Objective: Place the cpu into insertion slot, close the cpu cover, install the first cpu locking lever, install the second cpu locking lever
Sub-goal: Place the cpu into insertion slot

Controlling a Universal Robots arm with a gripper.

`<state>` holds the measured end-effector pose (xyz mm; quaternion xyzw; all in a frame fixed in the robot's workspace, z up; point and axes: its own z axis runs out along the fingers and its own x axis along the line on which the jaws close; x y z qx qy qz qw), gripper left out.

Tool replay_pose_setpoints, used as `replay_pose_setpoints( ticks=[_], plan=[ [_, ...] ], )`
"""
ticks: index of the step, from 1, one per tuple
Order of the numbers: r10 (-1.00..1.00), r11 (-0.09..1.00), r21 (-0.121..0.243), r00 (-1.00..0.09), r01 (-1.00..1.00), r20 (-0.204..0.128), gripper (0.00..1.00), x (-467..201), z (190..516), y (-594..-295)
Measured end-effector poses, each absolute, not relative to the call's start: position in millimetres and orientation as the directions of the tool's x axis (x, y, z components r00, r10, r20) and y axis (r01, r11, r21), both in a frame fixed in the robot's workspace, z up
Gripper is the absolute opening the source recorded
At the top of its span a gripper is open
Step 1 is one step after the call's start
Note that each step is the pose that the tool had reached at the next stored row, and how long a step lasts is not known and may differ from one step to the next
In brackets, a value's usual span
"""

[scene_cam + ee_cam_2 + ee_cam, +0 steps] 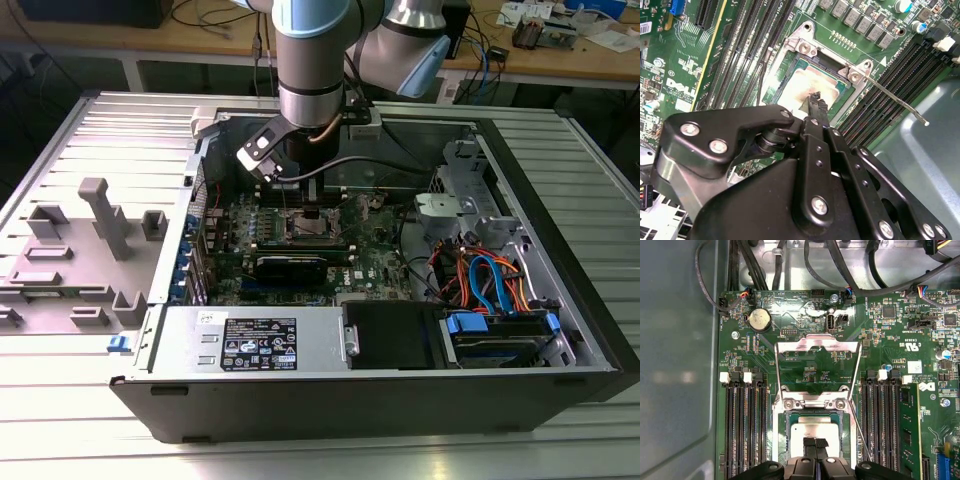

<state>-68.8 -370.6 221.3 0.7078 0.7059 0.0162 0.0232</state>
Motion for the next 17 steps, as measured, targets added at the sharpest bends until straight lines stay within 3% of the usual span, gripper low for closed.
replay_pose_setpoints(
  ticks=[10,17],
  plan=[
    [1.000,-0.002,0.056,0.003,0.998,-0.010,0.11,-68.9,225.6,-370.6],
    [1.000,-0.002,0.050,0.002,0.999,-0.010,0.11,-68.7,249.7,-370.6]
  ],
)
